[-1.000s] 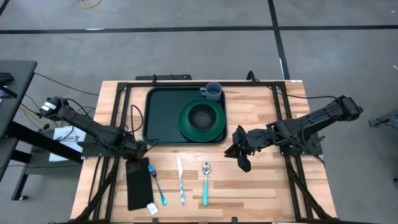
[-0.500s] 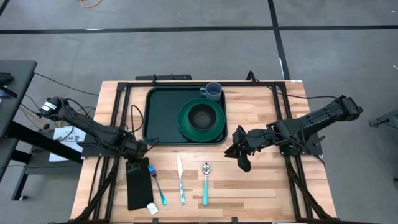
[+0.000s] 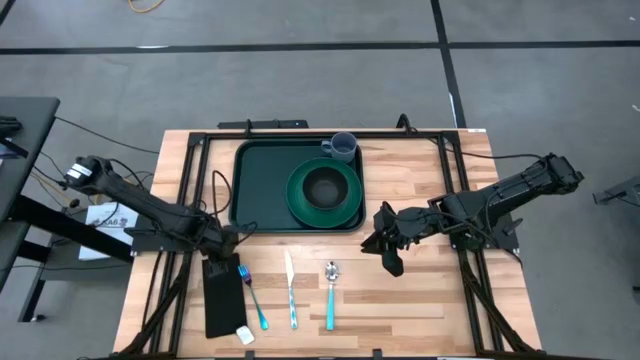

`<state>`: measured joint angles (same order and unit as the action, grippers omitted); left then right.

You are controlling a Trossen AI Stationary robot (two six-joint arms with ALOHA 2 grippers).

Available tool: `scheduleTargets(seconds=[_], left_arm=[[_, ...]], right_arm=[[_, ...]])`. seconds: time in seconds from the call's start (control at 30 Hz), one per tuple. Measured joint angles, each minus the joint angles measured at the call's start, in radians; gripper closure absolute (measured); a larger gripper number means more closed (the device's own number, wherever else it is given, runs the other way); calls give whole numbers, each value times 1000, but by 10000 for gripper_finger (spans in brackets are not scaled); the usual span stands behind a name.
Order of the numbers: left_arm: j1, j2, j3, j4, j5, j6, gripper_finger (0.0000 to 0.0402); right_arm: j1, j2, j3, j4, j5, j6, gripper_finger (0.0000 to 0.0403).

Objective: Set up tray
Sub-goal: Put the black napkin on the black serving tray to the left of the green plate

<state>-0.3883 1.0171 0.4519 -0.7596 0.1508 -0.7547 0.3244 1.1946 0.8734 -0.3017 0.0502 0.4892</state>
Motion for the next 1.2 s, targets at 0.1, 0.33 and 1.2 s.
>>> scheduleTargets(seconds=[0.1,0.33,1.2], left_arm=[[0,34,-12,1,-11,-1,255],[0,113,-12,25,-28,34,255],[1,177,-10,63,18,36,358]], right_arm=[[0,0,0,-1,0,8,339],[-3,0,0,-4,0,15,339],[-6,0,0,-8,0,16,339]])
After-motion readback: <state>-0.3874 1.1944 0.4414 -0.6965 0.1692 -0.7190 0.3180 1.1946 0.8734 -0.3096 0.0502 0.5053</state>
